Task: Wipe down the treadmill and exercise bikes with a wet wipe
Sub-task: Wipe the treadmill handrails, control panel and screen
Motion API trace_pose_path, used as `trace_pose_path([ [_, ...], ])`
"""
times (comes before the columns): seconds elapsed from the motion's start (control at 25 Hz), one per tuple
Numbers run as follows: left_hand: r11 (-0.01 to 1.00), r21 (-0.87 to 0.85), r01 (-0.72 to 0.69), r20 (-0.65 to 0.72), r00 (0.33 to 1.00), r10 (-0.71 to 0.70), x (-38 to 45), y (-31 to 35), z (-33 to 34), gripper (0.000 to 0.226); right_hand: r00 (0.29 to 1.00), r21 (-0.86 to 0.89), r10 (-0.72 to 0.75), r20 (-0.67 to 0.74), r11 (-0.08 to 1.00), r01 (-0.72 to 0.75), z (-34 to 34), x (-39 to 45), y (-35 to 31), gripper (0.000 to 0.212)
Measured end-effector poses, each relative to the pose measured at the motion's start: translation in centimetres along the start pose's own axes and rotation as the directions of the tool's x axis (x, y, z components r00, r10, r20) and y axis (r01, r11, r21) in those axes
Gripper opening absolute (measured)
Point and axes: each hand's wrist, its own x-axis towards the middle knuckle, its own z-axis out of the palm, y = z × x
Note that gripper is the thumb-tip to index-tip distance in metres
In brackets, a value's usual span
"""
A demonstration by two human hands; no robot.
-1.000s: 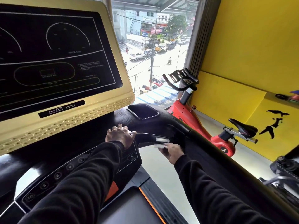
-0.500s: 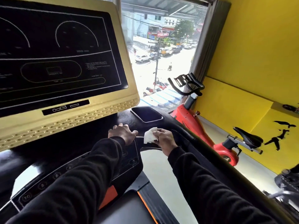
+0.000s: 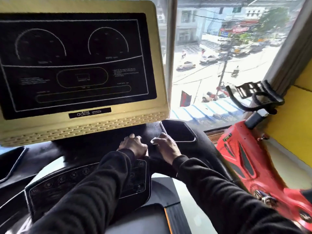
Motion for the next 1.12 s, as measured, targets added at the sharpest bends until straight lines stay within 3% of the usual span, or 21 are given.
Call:
trace_pose_path([
  [0.04,1.000,-0.003,0.007,0.006,1.000,-0.007,0.0,0.0,0.0,0.065,0.990,0.068,-0.048,0.133,0.997,0.039,0.3,0.0,-0.1,0.017],
  [0.16,0.999,-0.039,0.022,0.023,1.000,-0.021,0.1,-0.1,-0.1,0.067,0.928,0.059,-0.290,0.236,0.957,0.284,-0.6,1.3,0.8,0.017],
  [0.32,0.996,-0.079,0.047,0.009,0.999,-0.047,0.0,-0.5,0.0,0.061,0.981,-0.326,-0.074,0.177,0.936,0.130,-1.0,4.9,1.8,0.033],
  [0.4,0.995,-0.083,0.047,0.000,0.999,-0.047,0.1,-0.3,-0.1,0.058,0.952,-0.243,-0.207,0.224,0.934,0.260,0.1,4.5,0.6,0.032],
  [0.48,0.996,-0.076,0.041,-0.012,0.999,-0.042,0.3,-0.2,-0.1,0.053,0.875,-0.015,-0.395,0.281,0.909,0.416,1.0,2.9,0.0,0.033],
  [0.52,0.996,-0.076,0.041,-0.010,0.999,-0.042,0.3,-0.2,-0.2,0.053,0.849,0.019,-0.436,0.298,0.892,0.452,1.0,2.7,0.3,0.034],
  [0.56,0.996,-0.074,0.040,-0.006,0.999,-0.041,0.3,-0.2,-0.1,0.055,0.857,-0.042,-0.415,0.305,0.894,0.447,0.9,3.3,0.6,0.036],
  [0.64,0.997,-0.061,0.037,0.003,0.999,-0.037,0.3,-0.2,-0.3,0.061,0.940,-0.302,-0.188,0.285,0.913,0.274,0.8,5.2,1.2,0.047],
  [0.72,0.998,-0.053,0.034,0.012,0.999,-0.033,0.2,0.0,-0.5,0.063,0.947,-0.376,-0.043,0.319,0.911,0.168,1.1,5.8,0.6,0.061],
  [0.8,0.999,-0.043,0.025,0.011,1.000,-0.025,0.2,0.0,-0.5,0.063,0.888,-0.197,-0.262,0.378,0.914,0.354,1.2,5.0,-0.2,0.060],
  [0.88,0.999,-0.051,0.017,0.008,1.000,-0.017,0.3,0.0,-0.5,0.060,0.830,-0.007,-0.456,0.322,0.875,0.484,1.1,3.8,-0.1,0.045],
  [0.96,0.998,-0.055,0.015,0.018,1.000,-0.014,0.2,-0.1,-0.5,0.064,0.896,-0.121,-0.369,0.248,0.905,0.407,0.4,4.2,0.6,0.037],
  [1.04,0.998,-0.060,0.018,0.027,1.000,-0.016,0.2,-0.2,-0.6,0.068,0.959,-0.364,-0.106,0.263,0.910,0.201,0.6,5.5,0.9,0.050],
  [1.12,0.998,-0.061,0.020,0.029,0.999,-0.018,0.2,-0.1,-0.5,0.067,0.935,-0.460,0.079,0.345,0.883,0.096,1.1,7.0,0.7,0.062],
])
